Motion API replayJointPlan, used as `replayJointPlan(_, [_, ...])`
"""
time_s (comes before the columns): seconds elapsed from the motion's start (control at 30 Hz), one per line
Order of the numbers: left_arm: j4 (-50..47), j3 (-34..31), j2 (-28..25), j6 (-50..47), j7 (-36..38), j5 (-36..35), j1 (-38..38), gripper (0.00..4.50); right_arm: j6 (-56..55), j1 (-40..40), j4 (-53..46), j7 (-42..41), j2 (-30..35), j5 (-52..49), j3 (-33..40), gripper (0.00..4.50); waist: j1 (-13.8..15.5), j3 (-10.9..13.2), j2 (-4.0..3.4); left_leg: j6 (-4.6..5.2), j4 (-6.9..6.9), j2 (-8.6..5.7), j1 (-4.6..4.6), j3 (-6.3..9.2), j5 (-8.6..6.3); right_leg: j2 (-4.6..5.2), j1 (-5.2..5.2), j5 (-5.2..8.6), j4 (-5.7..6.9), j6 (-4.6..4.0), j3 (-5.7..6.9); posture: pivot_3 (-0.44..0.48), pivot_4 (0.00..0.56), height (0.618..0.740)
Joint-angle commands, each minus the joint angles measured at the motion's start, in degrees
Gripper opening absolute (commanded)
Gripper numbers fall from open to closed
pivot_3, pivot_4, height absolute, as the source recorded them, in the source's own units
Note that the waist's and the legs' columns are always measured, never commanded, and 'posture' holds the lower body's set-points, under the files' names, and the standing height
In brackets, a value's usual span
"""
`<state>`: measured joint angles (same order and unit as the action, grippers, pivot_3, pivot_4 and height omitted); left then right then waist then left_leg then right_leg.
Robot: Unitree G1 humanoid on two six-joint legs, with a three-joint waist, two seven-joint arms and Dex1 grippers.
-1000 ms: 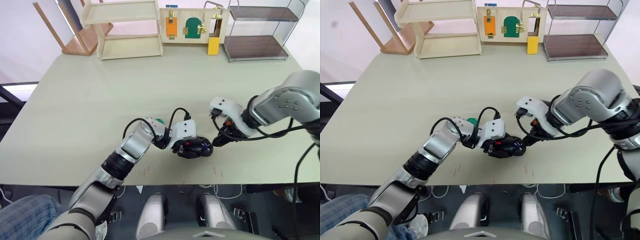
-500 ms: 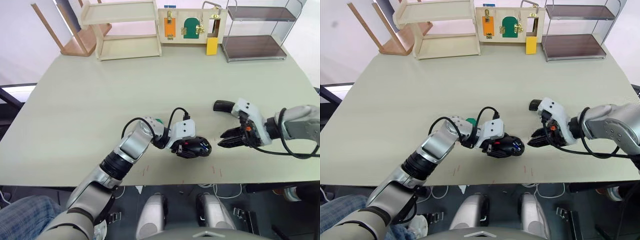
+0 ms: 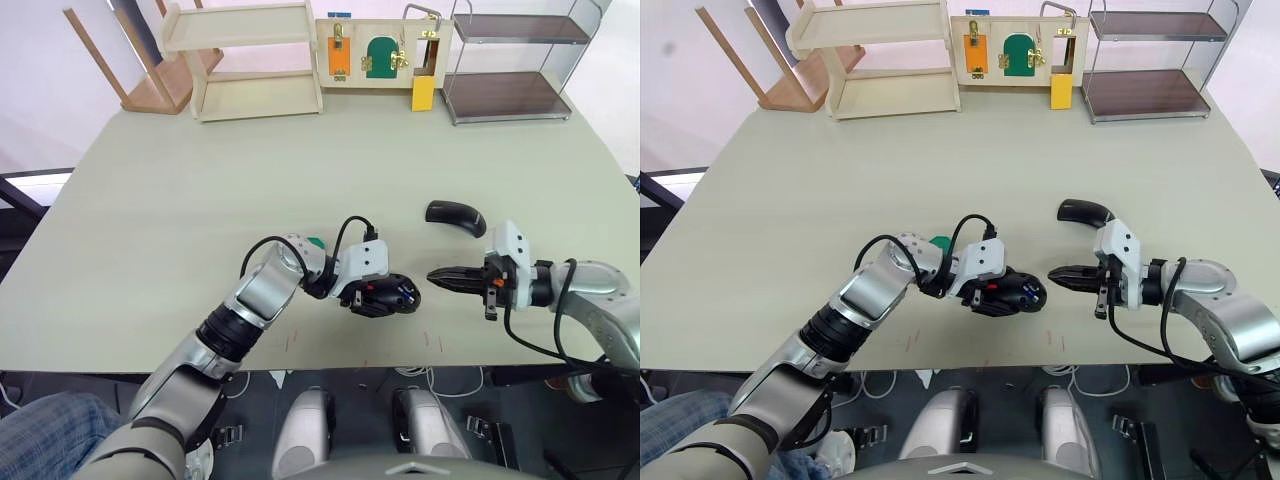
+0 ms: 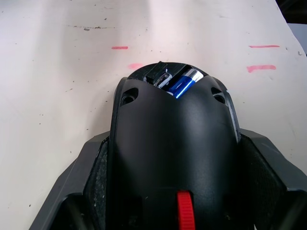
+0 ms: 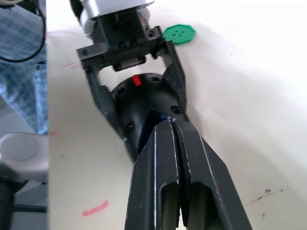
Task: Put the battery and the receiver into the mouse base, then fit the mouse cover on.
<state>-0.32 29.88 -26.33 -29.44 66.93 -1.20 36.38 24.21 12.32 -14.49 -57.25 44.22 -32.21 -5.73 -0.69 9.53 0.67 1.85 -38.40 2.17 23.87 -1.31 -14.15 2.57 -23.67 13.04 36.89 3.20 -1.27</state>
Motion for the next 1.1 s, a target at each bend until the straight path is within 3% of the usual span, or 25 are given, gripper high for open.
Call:
replayJointPlan(0.03, [0.33, 1.08, -0.38, -0.43, 0.08, 0.71, -0.47, 2.97, -4.39, -1.04, 0.05, -0.98, -1.68, 2.97, -0.3, 0.05, 0.06, 0.0, 0.0, 0.0, 0.01, 0.0, 0.0, 0.0, 0.0, 0.0, 0.0, 0.0, 0.0, -0.02, 0.0, 0.0, 0.15, 0.74])
replayJointPlan(0.6, [1.04, 1.28, -0.19, -0.2, 0.16, 0.88, -0.24, 2.97, -7.51, -0.76, 2.87, -0.36, -9.29, 10.55, -3.29, 0.05, 0.09, 0.0, 0.0, 0.0, -0.02, 0.0, -0.03, -0.02, 0.0, -0.01, 0.02, -0.02, 0.07, -0.03, -0.02, 0.0, 0.15, 0.74])
replayJointPlan(1.1, [1.23, 1.37, -0.11, -0.07, 0.23, 0.94, -0.08, 2.97, -8.45, -0.45, 5.24, -1.02, -10.33, 11.42, -2.08, 0.05, 0.08, -0.01, -0.01, -0.01, -0.04, 0.0, -0.05, -0.02, 0.0, -0.01, 0.03, -0.02, 0.11, -0.04, -0.02, 0.0, 0.15, 0.74])
